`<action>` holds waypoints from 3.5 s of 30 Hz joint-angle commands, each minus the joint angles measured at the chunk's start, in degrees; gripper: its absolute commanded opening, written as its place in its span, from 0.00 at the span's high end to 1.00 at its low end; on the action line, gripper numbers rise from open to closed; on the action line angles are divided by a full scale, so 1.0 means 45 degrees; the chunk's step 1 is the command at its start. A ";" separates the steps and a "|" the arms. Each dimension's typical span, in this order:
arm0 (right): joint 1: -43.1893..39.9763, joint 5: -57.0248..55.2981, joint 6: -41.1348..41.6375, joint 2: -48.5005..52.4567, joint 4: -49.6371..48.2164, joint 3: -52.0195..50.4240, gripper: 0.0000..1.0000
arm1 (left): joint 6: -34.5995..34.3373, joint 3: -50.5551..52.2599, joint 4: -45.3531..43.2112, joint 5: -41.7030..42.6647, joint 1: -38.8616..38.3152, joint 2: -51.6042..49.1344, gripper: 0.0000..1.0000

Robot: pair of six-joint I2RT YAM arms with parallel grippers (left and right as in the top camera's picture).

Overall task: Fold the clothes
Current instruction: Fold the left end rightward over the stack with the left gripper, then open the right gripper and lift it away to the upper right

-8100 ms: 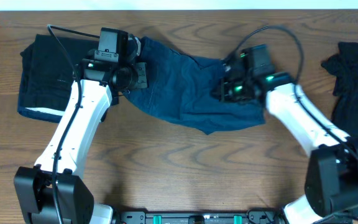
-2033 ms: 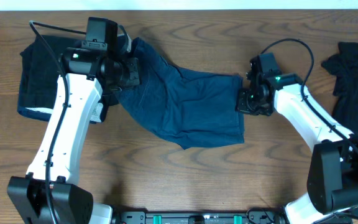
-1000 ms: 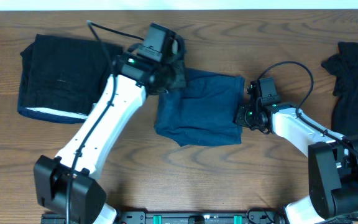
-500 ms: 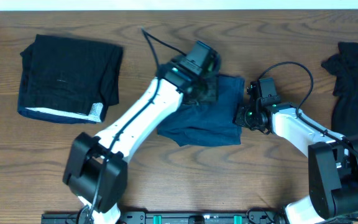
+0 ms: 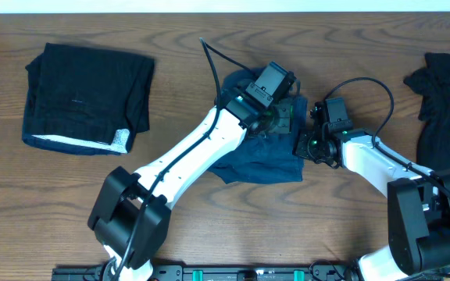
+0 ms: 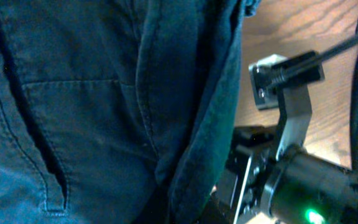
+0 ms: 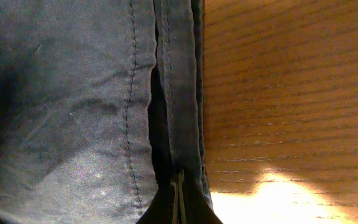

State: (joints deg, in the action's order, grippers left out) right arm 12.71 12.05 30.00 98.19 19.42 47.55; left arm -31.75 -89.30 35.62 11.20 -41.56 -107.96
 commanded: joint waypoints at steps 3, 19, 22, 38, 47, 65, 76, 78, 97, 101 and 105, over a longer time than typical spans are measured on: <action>0.0189 0.0092 0.0180 0.0515 0.0350 -0.0617 0.99 | -0.0466 -0.0087 -0.0233 -0.0296 -0.0010 -0.0719 0.94; 0.0189 0.0092 0.0180 0.0515 0.0350 -0.0617 0.99 | -0.1054 -0.0087 -0.0243 0.0466 -0.0335 -0.1059 0.94; 0.0189 0.0092 0.0180 0.0515 0.0350 -0.0617 0.99 | -0.1122 -0.0087 -0.0267 0.0447 -0.0427 -0.1069 0.94; 0.0189 0.0092 0.0185 0.0515 0.0350 -0.0617 0.99 | -0.1690 -0.0087 -0.0432 0.0369 -0.0505 -0.1307 0.94; 0.0189 0.0087 0.0194 0.0515 0.0369 -0.0617 0.99 | -0.1467 -0.0121 -0.1355 0.1603 -0.0423 -0.1205 0.32; -0.2788 0.2302 -0.2992 -0.2866 0.6105 0.3793 0.91 | 0.1724 0.0233 0.1739 0.1933 0.1554 -0.0073 0.81; -0.2725 0.3803 -0.3361 -0.1545 0.3118 0.3478 0.99 | 0.1710 0.1554 0.0646 0.1938 0.0792 -0.0087 0.94; -0.2652 0.4070 -0.3648 -0.0835 0.2283 0.3478 0.99 | 0.1661 0.1889 0.0223 0.1938 0.0627 -0.0087 0.94; -0.2574 0.2487 -0.4546 0.4770 -0.1681 0.3478 0.99 | 0.1132 0.5479 -0.3842 0.1943 -0.0962 -0.1069 0.94; -0.2574 0.2637 -0.4541 0.4765 -0.1807 0.3483 0.99 | 0.1137 0.5464 -0.3997 0.1948 -0.1010 -0.1025 0.94; -0.2705 0.3483 -0.4546 0.4240 -0.1870 0.3798 0.97 | 0.1695 0.5115 -0.3978 0.1987 -0.0971 -0.0277 0.94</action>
State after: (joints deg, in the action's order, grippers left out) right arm 0.69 30.92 10.83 115.44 10.31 64.53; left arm -25.65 -65.80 17.39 20.23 -45.82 -110.56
